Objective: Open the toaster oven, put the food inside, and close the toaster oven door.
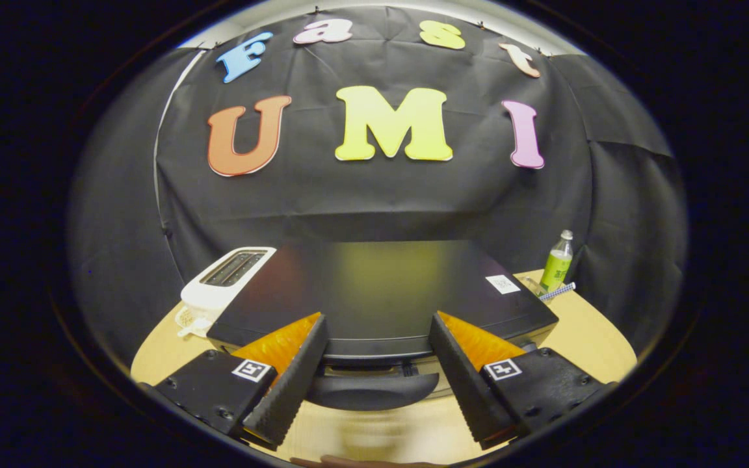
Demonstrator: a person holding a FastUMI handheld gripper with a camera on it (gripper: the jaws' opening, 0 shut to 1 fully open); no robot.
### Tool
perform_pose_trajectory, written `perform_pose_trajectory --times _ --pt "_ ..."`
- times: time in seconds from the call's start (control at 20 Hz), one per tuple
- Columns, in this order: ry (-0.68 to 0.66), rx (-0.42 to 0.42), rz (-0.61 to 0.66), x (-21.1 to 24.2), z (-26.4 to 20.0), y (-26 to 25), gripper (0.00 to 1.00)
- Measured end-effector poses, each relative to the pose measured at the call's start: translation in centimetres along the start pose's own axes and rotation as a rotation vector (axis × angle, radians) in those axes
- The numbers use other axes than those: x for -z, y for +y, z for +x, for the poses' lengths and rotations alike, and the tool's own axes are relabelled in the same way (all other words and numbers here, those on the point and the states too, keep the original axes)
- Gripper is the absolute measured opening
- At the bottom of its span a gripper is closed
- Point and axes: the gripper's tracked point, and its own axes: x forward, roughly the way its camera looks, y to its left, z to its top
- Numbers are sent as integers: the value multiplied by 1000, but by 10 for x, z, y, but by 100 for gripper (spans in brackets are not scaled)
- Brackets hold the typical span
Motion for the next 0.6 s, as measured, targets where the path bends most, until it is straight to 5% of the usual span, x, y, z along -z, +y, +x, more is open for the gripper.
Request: perform_pose_trajectory --times 0.6 --pt "85 -8 -27 31 -19 -6 100"
